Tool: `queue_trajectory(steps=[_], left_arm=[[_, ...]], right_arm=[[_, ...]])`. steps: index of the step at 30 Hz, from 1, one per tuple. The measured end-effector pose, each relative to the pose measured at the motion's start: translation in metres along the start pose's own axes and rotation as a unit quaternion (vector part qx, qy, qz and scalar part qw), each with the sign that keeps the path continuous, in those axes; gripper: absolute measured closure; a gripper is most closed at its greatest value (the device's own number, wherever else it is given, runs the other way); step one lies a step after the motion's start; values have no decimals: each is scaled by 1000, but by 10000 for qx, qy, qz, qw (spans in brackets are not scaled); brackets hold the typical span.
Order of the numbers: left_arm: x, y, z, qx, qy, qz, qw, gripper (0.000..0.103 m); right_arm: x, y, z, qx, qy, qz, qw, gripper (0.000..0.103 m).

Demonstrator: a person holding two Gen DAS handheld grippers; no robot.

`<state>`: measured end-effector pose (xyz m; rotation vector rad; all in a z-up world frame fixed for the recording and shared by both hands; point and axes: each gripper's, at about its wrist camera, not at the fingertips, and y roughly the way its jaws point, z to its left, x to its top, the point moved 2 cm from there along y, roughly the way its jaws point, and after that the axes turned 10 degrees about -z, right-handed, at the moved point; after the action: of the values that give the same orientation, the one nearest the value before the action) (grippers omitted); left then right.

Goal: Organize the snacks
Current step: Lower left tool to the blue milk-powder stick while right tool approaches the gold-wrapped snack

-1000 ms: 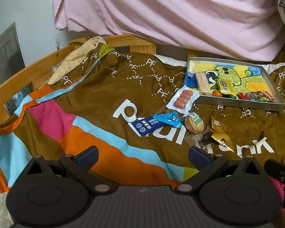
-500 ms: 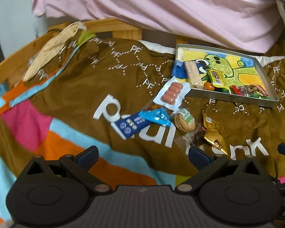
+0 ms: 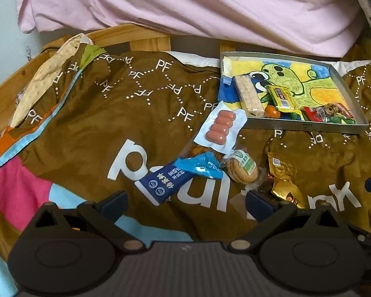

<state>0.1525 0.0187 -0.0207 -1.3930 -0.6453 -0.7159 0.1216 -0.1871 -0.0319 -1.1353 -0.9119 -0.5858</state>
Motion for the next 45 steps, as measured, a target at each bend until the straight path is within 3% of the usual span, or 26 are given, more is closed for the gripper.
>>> queue_trajectory(steps=[10,15,28,32,37,45], left_arm=[[13,18,3,-61,-52,80,9999,0],[12,29,14,9,-331,233,9992,0],[13,65,46,-143,-474,402,9980,0],[11,79,46,-154,6,353,9993,0],[7,86,38,-547,588,177,9966,0],[0,104,20,-851,1452,198,9855,1]], right_arm=[[9,27,-1,114,44,-63,9999,1],[11,40,5,270,-293,-76,9992,1],[-9,76,2,647,-58,402,9971,1],[-11,82,1,708,42,486,9963,1],[-15,91,-1,687,181,633,9955,1],[-19,106,-2,791,288,796,9933,12]])
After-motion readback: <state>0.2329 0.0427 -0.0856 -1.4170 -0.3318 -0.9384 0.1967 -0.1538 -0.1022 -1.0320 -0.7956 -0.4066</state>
